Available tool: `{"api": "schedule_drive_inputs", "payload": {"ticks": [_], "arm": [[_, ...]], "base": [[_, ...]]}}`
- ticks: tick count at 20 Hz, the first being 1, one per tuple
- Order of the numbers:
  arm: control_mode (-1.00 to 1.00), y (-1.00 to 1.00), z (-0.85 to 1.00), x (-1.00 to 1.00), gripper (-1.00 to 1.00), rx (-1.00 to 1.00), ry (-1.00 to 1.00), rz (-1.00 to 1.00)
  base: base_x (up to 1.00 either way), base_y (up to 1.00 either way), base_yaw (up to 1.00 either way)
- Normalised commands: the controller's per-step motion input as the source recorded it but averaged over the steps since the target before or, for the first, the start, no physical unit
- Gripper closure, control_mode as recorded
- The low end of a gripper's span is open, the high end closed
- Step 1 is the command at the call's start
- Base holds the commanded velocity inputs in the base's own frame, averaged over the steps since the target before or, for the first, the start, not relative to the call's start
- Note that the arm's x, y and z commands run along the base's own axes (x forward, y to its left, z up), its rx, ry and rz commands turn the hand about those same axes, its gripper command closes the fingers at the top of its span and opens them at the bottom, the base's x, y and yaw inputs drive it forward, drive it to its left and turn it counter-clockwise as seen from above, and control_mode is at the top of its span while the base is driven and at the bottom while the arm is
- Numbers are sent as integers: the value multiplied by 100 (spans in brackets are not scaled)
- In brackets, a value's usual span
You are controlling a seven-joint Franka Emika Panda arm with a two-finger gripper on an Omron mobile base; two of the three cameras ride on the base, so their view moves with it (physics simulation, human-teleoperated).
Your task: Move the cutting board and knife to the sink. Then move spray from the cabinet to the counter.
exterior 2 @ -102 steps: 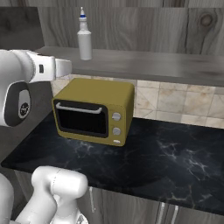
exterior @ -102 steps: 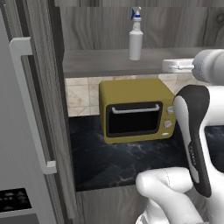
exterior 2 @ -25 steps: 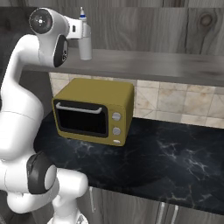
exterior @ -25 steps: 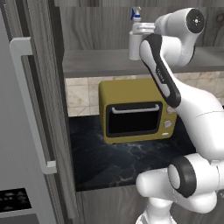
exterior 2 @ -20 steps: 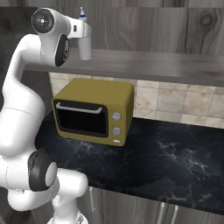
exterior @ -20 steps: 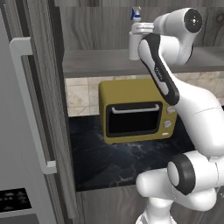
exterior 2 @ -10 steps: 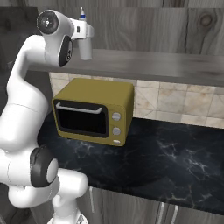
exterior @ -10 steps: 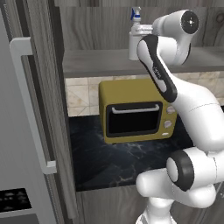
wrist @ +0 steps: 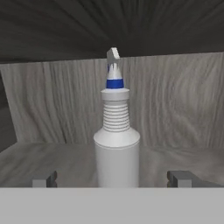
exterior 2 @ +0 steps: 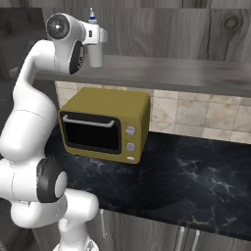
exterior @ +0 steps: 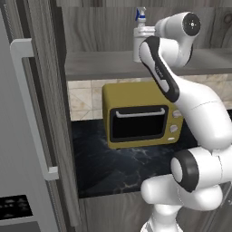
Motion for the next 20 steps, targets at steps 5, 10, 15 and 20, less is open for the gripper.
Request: {"api": "schedule_drive_inputs", "payload": {"ticks": [5,10,15,20], "arm": [[-100,0,3,17,-100,0,0,0],[-100,0,0,19,-100,0,0,0],[-100,2,0,23,-100,0,0,0],[-100,1,0,25,-100,0,0,0]], "base": [[0,0,0],[0,0,0],[0,0,0],[0,0,0]]}}
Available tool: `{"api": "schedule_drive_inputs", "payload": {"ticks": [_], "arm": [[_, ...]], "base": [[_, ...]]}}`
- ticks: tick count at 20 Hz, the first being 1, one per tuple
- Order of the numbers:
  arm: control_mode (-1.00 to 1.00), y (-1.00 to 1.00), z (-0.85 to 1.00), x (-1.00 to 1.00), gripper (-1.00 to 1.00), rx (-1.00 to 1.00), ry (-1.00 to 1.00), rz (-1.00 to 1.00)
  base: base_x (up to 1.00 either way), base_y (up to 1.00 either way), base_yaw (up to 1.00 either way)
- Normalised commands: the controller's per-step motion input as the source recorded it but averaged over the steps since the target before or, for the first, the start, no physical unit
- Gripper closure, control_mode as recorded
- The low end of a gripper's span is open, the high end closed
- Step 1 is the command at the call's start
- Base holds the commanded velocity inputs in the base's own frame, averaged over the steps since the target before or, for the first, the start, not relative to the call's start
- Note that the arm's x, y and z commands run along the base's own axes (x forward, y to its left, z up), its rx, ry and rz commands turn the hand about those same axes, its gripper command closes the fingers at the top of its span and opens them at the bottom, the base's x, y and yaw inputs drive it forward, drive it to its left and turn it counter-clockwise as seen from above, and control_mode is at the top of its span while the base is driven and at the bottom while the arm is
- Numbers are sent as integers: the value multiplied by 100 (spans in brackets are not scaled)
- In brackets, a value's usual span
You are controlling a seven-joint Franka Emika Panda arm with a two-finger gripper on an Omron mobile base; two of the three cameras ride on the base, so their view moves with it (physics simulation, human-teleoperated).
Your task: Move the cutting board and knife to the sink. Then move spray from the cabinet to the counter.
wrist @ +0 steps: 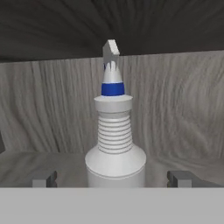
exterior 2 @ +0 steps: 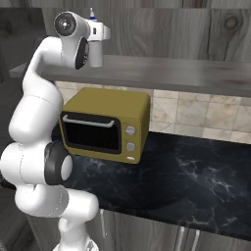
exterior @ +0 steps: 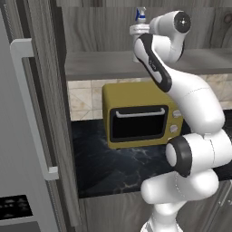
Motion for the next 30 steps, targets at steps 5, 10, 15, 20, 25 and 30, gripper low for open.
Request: {"api": "schedule_drive_inputs", "payload": {"ticks": [5,10,15,20,25,30], "arm": [[-100,0,0,23,-100,0,0,0],[-100,1,0,21,-100,0,0,0],[-100,2,0,22,-100,0,0,0],[-100,3,0,18,-100,0,0,0],[-100,0,0,13,-100,-1,0,0],[-100,2,0,9,-100,-1,0,0]], "base": [[0,0,0],[0,0,0],[0,0,0],[0,0,0],[0,0,0],[0,0,0]]}}
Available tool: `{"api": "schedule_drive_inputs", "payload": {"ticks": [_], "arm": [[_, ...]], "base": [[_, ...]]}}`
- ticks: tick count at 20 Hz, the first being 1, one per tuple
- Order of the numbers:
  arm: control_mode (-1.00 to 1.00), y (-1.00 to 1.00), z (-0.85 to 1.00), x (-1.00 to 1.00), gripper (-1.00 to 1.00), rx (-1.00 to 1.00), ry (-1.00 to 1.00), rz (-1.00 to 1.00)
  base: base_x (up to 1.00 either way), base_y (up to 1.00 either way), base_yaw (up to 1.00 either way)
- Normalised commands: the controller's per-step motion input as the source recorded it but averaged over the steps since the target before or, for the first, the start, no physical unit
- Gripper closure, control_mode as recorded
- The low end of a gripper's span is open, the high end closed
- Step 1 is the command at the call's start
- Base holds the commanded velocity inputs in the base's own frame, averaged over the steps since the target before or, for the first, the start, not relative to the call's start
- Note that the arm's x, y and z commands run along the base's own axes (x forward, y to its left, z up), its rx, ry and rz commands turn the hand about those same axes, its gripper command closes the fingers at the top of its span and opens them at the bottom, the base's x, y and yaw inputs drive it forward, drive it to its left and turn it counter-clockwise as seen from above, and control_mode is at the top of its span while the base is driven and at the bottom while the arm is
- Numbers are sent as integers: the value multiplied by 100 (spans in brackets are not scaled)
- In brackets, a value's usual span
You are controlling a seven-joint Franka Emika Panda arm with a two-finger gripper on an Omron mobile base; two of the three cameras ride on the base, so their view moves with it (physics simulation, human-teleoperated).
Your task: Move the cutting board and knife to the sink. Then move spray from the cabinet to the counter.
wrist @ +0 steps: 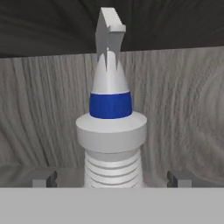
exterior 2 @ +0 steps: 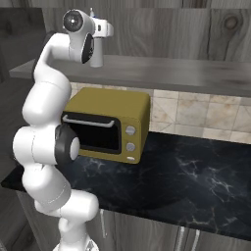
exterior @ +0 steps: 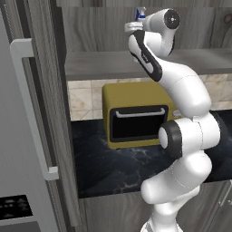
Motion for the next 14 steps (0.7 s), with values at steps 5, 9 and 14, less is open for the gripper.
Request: {"api": "schedule_drive_inputs", "payload": {"ticks": [5,9,14], "arm": [[-100,2,0,7,-100,-2,0,0],[-100,1,0,15,-100,-2,0,0],[-100,0,-1,12,-100,-1,0,0]], "base": [[0,0,0],[0,0,0],[0,0,0]]}}
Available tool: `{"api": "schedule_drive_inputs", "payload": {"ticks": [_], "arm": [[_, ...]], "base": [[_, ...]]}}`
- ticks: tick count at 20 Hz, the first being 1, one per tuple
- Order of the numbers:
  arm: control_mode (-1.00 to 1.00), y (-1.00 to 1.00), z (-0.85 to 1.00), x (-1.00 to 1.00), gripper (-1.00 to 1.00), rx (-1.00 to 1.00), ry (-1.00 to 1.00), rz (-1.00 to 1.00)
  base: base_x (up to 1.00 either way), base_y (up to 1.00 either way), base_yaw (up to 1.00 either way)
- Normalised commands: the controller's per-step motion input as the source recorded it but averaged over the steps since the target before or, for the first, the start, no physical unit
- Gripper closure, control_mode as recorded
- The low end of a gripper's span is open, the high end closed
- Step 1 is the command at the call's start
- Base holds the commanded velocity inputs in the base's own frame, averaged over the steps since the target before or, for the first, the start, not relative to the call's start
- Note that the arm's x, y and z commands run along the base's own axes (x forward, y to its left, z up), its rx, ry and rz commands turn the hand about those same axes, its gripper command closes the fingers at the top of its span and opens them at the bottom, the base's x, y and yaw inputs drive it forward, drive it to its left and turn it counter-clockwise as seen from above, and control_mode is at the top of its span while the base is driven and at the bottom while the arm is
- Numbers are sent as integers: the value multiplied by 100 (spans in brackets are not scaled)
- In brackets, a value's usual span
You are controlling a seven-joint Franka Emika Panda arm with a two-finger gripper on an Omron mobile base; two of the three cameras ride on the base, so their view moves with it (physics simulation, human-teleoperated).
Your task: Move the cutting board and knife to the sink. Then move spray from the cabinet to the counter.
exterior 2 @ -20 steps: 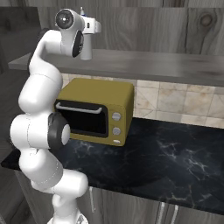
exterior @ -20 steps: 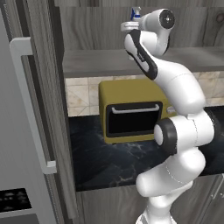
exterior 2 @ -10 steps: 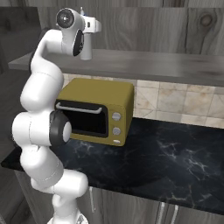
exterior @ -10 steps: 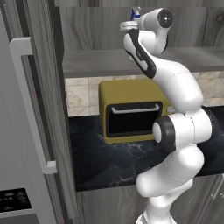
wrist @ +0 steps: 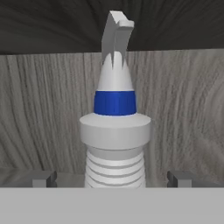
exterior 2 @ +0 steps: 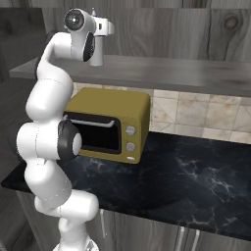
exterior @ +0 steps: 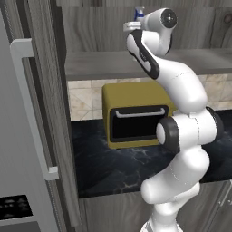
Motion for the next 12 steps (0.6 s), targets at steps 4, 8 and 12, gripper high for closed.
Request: {"api": "schedule_drive_inputs", "payload": {"ticks": [4,8,12], "arm": [[-100,0,-1,10,-100,-1,0,0],[-100,0,0,1,-100,0,0,0],[-100,0,0,0,-100,0,0,0]], "base": [[0,0,0],[0,0,0],[0,0,0]]}}
